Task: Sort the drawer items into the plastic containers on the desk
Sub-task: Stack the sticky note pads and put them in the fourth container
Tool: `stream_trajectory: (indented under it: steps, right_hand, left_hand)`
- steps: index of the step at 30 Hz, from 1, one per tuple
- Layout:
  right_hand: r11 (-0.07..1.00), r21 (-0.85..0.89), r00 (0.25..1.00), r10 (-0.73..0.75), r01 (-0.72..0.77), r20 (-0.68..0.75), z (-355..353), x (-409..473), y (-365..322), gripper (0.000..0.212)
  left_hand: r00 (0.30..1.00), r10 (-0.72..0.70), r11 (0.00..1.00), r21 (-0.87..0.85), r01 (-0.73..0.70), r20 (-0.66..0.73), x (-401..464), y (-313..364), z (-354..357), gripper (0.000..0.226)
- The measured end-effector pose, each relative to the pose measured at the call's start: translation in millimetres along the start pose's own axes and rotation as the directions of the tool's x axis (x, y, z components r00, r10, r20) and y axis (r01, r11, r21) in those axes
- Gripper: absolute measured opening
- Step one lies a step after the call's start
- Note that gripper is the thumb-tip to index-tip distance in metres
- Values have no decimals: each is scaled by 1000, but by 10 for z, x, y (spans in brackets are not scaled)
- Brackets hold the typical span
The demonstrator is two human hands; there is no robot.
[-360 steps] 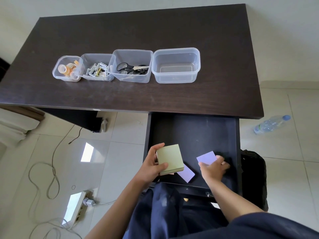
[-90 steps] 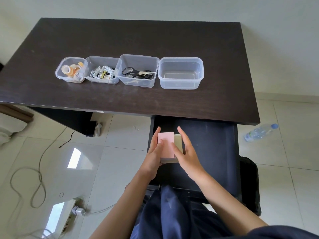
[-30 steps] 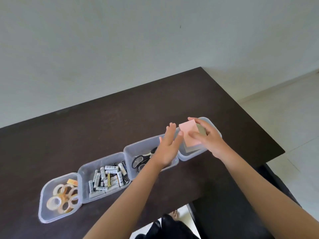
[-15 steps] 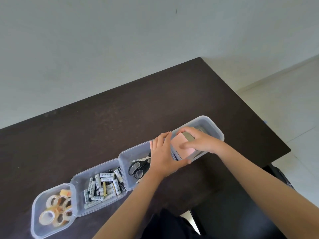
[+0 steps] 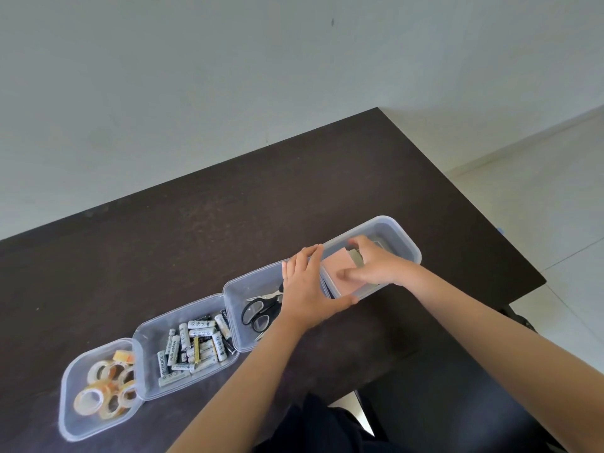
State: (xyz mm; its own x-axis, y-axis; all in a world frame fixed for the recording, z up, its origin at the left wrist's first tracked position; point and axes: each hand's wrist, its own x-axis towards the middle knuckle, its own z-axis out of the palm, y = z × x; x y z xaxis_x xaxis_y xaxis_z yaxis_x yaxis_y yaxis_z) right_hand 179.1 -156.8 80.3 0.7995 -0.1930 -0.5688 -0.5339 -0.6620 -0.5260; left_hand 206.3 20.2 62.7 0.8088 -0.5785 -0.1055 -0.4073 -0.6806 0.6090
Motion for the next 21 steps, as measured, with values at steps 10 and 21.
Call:
stream_trajectory:
  steps: [10,21]
  right_hand:
    - [981,-185,987,84,-58,135,-206,19,62,52]
    - [986,-166,996,5,10,93,-113,123,88,50]
  left_hand:
    - [1000,-13,1000,17,13,14,-4,16,-11,106]
    - [999,-41,999,26,40,29,15,28,-5,105]
